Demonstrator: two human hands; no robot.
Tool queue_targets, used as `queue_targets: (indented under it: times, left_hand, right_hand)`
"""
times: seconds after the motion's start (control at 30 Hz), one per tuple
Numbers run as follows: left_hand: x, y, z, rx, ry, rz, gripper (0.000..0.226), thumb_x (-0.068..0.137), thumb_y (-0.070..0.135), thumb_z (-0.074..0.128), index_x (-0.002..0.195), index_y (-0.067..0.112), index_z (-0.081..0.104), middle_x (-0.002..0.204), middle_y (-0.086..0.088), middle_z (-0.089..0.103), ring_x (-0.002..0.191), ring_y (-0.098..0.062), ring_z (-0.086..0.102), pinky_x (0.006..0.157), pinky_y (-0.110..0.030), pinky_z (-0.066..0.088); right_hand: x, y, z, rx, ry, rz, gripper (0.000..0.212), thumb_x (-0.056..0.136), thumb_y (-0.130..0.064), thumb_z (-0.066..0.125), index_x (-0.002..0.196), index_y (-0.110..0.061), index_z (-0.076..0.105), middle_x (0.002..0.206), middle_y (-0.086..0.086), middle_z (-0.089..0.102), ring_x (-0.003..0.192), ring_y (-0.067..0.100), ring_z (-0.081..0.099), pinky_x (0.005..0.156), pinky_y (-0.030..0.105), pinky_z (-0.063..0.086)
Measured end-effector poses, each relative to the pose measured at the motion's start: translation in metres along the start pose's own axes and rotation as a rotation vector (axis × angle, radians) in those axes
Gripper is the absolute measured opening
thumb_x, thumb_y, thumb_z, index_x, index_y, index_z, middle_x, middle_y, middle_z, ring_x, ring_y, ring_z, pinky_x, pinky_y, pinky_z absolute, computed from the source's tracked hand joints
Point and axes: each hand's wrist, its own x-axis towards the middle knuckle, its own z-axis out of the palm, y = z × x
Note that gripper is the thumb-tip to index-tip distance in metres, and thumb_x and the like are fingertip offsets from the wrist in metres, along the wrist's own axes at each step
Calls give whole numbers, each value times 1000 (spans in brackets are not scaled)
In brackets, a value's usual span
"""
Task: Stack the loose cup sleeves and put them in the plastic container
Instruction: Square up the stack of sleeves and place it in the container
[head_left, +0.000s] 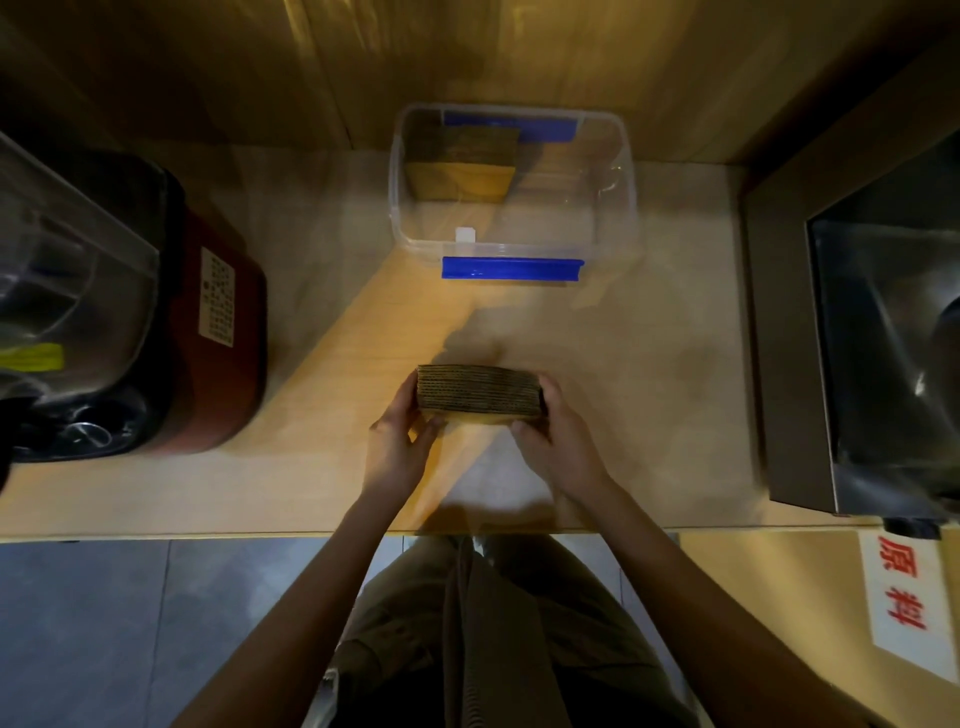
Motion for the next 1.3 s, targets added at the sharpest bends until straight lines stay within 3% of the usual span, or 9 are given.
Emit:
queue_targets:
  times: [0.1, 0.37, 0.43, 0.6, 0.7, 0.8, 1.0, 1.1, 1.3]
  left_hand:
    - [5, 4, -9, 43, -28, 30, 64, 78, 9, 64, 136, 14, 36, 127, -11, 58, 113, -16, 55, 98, -34, 45]
    - [32, 35, -37, 146, -196, 73, 51, 71, 13, 72, 117, 11, 50, 114, -7, 63, 103, -16, 59, 89, -25, 47]
    - [43, 49, -45, 170, -197, 89, 50, 69, 15, 74, 114, 13, 52, 111, -4, 63, 100, -14, 59, 87, -24, 47]
    - [75, 96, -71, 216, -141, 161, 53, 61, 15, 80, 108, 9, 55, 97, -1, 62, 86, -17, 63, 80, -28, 53]
    - [96, 121, -84, 290, -138, 226, 52, 63, 16, 79, 108, 10, 55, 99, 3, 59, 82, -9, 58, 66, -8, 46]
    - [117, 138, -90, 309, -118, 256, 52, 67, 16, 76, 112, 11, 52, 101, 4, 55, 84, -8, 55, 60, -5, 42]
    - [156, 145, -86, 330, -114, 242, 60, 73, 11, 69, 127, 11, 42, 115, -12, 60, 90, -12, 51, 64, -14, 36]
    - [172, 143, -79, 350, -110, 209, 57, 75, 13, 68, 126, 12, 42, 118, -12, 58, 96, -16, 51, 74, -19, 37]
    - [197, 133, -72, 698, -62, 246, 57, 68, 24, 71, 119, 11, 50, 125, -15, 55, 122, -33, 39, 95, -39, 32]
  right_hand:
    - [2, -7, -11, -10, -24, -36, 50, 83, -8, 61, 129, -17, 43, 116, -1, 61, 104, 10, 58, 83, 15, 47]
    - [22, -31, -44, -126, -92, -85, 54, 77, -7, 69, 126, -11, 47, 108, -3, 59, 98, 11, 56, 73, -2, 40]
    - [30, -43, -55, -156, -86, -124, 52, 75, -8, 71, 122, -11, 49, 104, -2, 60, 95, 12, 58, 76, 2, 41]
    - [53, -79, -80, -149, -69, -240, 49, 75, -11, 71, 120, -14, 50, 106, 8, 63, 96, 26, 61, 87, 33, 47]
    - [73, -100, -92, -185, -59, -277, 49, 77, -13, 70, 120, -16, 48, 104, 6, 62, 94, 23, 60, 86, 32, 48]
    - [96, -114, -96, -138, -43, -258, 49, 78, -10, 70, 121, -15, 47, 105, 4, 61, 95, 18, 61, 86, 27, 48]
    - [137, -121, -92, -102, 13, -218, 53, 78, -9, 69, 124, -15, 44, 107, -1, 60, 95, 15, 61, 87, 29, 50]
    - [153, -119, -88, -91, 27, -183, 57, 77, -7, 69, 127, -11, 42, 108, 1, 59, 94, 19, 62, 90, 41, 52]
    - [178, -113, -82, -206, -12, -152, 61, 78, -8, 68, 130, -12, 37, 122, 10, 59, 108, 23, 58, 97, 44, 47]
